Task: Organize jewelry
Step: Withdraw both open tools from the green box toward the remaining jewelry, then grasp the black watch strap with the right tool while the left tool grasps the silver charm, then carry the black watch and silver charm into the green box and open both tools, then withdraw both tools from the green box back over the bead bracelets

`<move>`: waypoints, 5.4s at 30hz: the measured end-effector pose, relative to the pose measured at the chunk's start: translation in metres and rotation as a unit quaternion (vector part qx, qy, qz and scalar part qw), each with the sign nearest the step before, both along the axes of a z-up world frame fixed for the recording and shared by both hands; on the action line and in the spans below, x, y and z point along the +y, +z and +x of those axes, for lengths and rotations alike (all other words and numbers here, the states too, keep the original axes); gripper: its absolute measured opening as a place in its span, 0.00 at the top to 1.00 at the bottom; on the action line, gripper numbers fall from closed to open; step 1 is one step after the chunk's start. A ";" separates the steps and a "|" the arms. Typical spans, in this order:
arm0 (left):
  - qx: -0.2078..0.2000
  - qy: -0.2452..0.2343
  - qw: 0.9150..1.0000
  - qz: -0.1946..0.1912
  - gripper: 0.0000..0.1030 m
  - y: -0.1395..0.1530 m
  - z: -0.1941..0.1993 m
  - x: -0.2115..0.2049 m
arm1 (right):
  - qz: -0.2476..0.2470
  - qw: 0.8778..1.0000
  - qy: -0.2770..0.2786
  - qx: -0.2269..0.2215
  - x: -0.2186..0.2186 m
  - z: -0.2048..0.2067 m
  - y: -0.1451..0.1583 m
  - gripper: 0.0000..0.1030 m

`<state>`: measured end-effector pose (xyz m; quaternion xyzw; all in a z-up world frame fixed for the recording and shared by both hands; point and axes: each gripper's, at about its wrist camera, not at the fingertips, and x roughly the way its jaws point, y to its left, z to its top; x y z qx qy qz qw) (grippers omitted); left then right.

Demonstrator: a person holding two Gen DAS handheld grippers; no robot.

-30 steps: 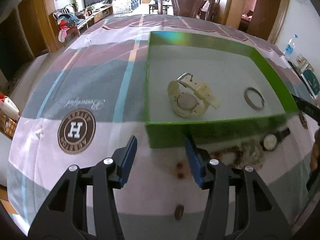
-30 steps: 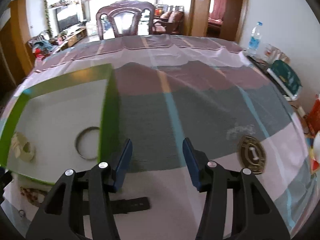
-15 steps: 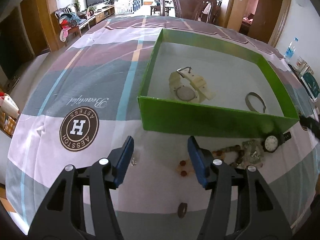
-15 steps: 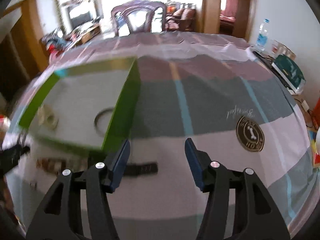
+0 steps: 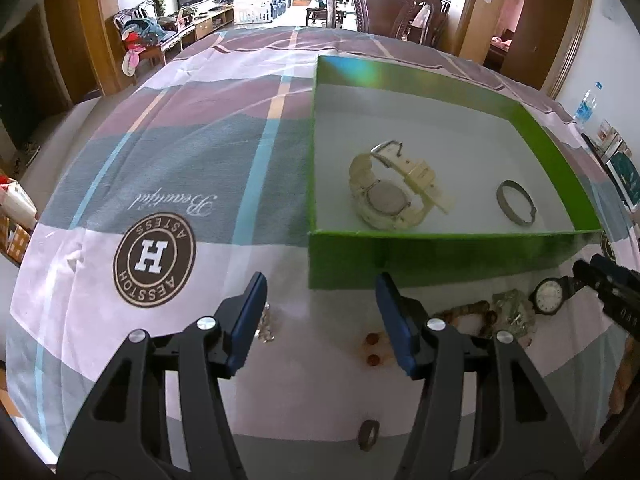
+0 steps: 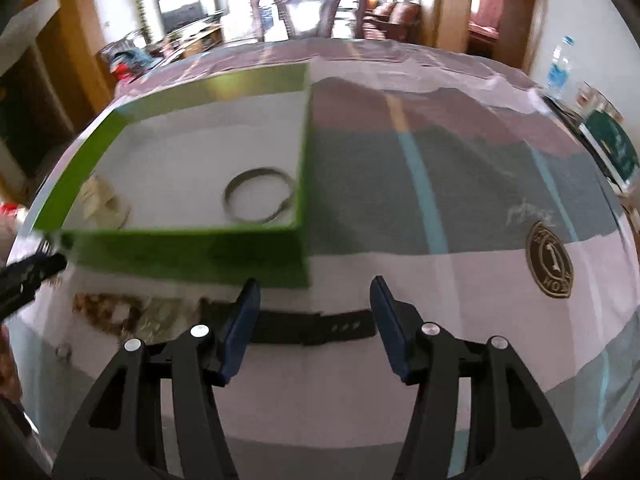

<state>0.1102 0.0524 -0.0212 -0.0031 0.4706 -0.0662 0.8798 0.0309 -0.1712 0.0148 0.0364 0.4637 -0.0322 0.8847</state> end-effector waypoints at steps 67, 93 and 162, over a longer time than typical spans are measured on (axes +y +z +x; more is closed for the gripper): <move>-0.027 -0.025 0.999 0.011 0.86 0.006 -0.053 0.003 | 0.016 0.994 0.094 -0.044 0.060 -0.048 0.008 0.80; -0.112 -0.078 0.990 0.024 0.86 0.065 -0.067 -0.061 | 0.015 0.991 0.059 -0.122 0.049 -0.044 0.063 0.80; -0.008 -0.045 0.998 0.036 0.36 -0.015 -0.069 -0.028 | 0.036 0.989 0.143 -0.002 0.074 -0.047 -0.009 0.92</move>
